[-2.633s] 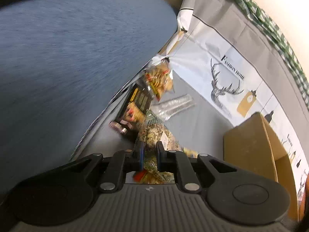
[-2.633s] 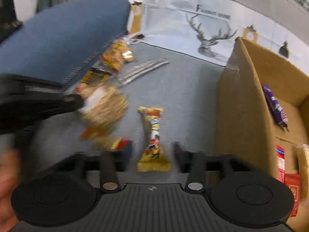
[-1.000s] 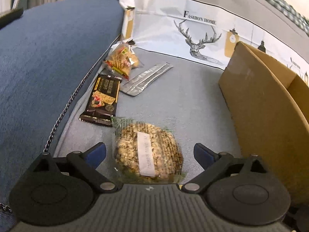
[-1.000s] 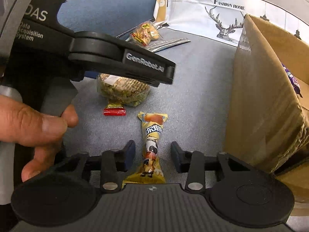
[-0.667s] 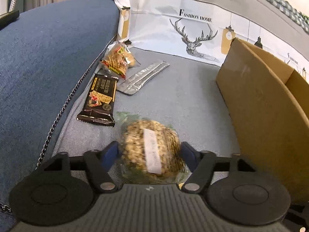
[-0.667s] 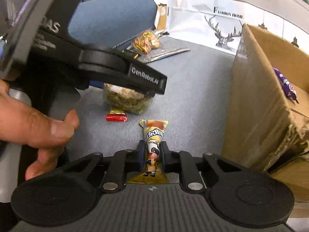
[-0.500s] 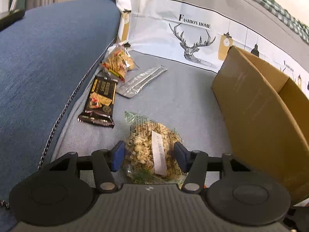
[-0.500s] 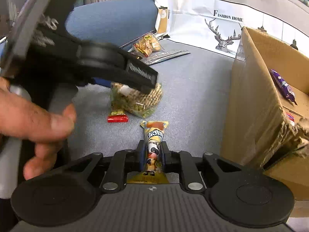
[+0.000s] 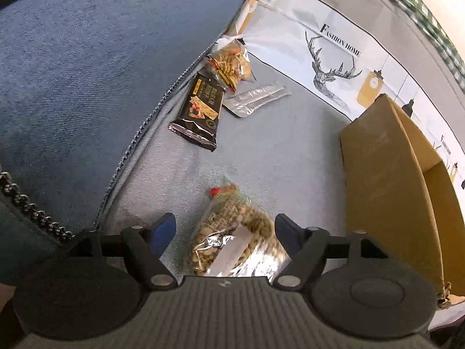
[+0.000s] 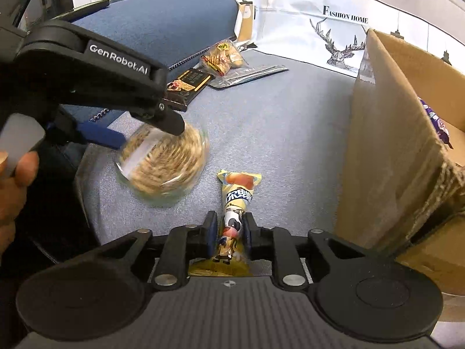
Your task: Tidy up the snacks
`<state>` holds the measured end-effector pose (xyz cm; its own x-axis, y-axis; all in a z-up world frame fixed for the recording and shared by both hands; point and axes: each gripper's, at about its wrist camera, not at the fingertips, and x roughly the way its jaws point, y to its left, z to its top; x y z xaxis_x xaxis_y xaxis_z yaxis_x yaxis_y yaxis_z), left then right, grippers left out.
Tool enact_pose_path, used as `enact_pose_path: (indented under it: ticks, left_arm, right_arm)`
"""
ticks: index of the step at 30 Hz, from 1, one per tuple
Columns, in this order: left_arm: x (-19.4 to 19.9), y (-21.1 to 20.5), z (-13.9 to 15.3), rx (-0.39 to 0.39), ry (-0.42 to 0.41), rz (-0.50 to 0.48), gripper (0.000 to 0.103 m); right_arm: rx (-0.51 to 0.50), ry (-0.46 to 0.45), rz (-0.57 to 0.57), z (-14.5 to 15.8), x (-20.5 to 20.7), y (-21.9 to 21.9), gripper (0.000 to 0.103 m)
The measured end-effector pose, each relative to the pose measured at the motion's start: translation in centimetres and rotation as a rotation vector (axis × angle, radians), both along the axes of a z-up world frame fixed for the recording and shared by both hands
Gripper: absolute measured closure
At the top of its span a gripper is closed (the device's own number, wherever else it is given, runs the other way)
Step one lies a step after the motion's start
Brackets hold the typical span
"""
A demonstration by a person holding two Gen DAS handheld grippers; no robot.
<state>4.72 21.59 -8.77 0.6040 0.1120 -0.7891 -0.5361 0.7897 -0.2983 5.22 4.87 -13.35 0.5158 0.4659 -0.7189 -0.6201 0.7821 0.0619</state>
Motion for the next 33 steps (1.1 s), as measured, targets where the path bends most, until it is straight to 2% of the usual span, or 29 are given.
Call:
enact_pose_path:
  ticks: [2, 7, 9, 11, 15, 33]
  left_arm:
    - [0.4, -0.8, -0.1, 0.024, 0.015, -0.032, 0.020]
    - [0.4, -3.6, 0.4, 0.151, 0.025, -0.137, 0.012]
    - [0.5, -4.3, 0.1, 0.170, 0.051, -0.164, 0.011]
    - [0.6, -4.8, -0.4, 0.177, 0.085, -0.180, 0.006]
    - [1.1, -5.5, -1.1, 0.206, 0.120, -0.206, 0.006]
    - [1.5, -5.3, -1.7, 0.194, 0.136, -0.191, 0.007]
  right_arm:
    - [0.003, 0.001, 0.002, 0.0, 0.0, 0.0, 0.077]
    - [0.006, 0.005, 0.002, 0.0, 0.0, -0.1, 0.071]
    - [0.004, 0.009, -0.002, 0.0, 0.1, -0.3, 0.071]
    - [0.005, 0.010, -0.005, 0.0, 0.1, -0.3, 0.070]
    - [0.005, 0.010, -0.009, -0.1, 0.2, -0.1, 0.069]
    - [-0.014, -0.010, -0.012, 0.0, 0.0, 0.1, 0.068]
